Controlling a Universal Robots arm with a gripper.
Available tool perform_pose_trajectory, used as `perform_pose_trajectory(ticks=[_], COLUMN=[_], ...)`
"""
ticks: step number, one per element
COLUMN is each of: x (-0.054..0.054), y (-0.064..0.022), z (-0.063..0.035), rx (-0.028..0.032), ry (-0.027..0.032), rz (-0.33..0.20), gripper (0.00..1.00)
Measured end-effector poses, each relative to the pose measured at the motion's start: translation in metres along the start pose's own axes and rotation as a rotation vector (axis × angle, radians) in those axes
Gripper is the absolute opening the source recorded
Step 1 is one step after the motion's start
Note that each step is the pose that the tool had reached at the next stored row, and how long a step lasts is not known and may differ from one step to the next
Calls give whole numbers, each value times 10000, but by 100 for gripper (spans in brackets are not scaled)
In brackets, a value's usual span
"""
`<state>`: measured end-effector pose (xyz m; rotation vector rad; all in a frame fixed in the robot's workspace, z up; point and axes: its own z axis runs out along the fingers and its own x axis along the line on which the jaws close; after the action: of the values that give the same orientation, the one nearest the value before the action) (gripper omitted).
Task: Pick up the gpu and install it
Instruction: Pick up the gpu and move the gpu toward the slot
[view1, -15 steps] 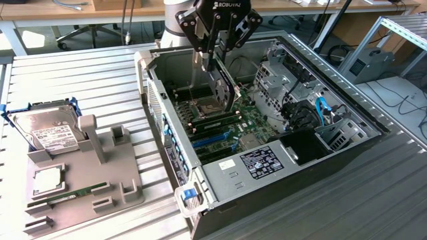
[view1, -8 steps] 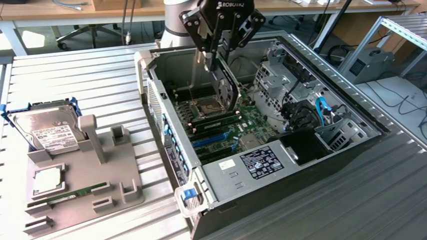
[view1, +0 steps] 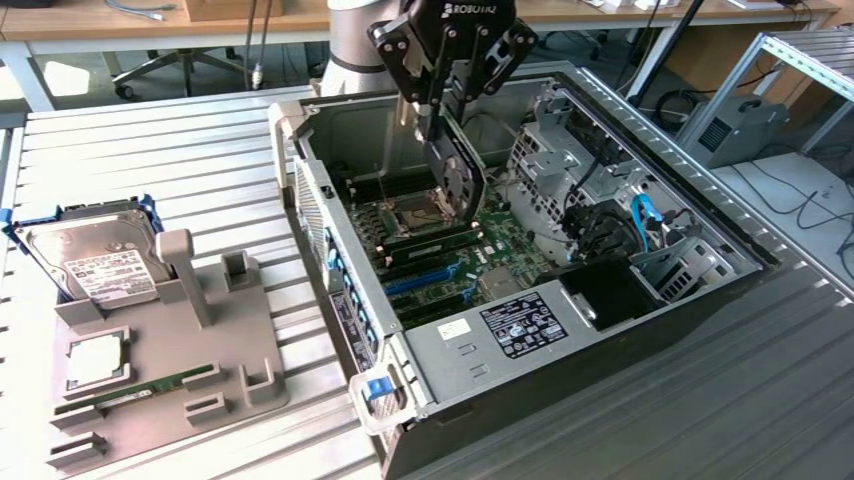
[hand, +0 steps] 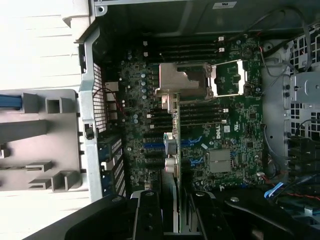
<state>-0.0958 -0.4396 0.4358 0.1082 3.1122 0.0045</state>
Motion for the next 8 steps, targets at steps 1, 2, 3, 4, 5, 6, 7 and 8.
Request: perform_pose_trajectory(ticks=[1, 2, 3, 4, 5, 6, 7, 8], x=[-10, -17, -25, -32, -40, -48, -59, -66], y=[1, 1, 2, 2, 3, 3, 4, 4], z=[0, 1, 1, 1, 2, 2, 2, 3], rx=[3, 5, 7, 9, 11, 14, 17, 19], ry=[0, -1, 0, -1, -1, -1, -1, -1], rz=[0, 0, 0, 0, 0, 0, 0, -1], gripper=[27, 27, 27, 27, 27, 27, 27, 27])
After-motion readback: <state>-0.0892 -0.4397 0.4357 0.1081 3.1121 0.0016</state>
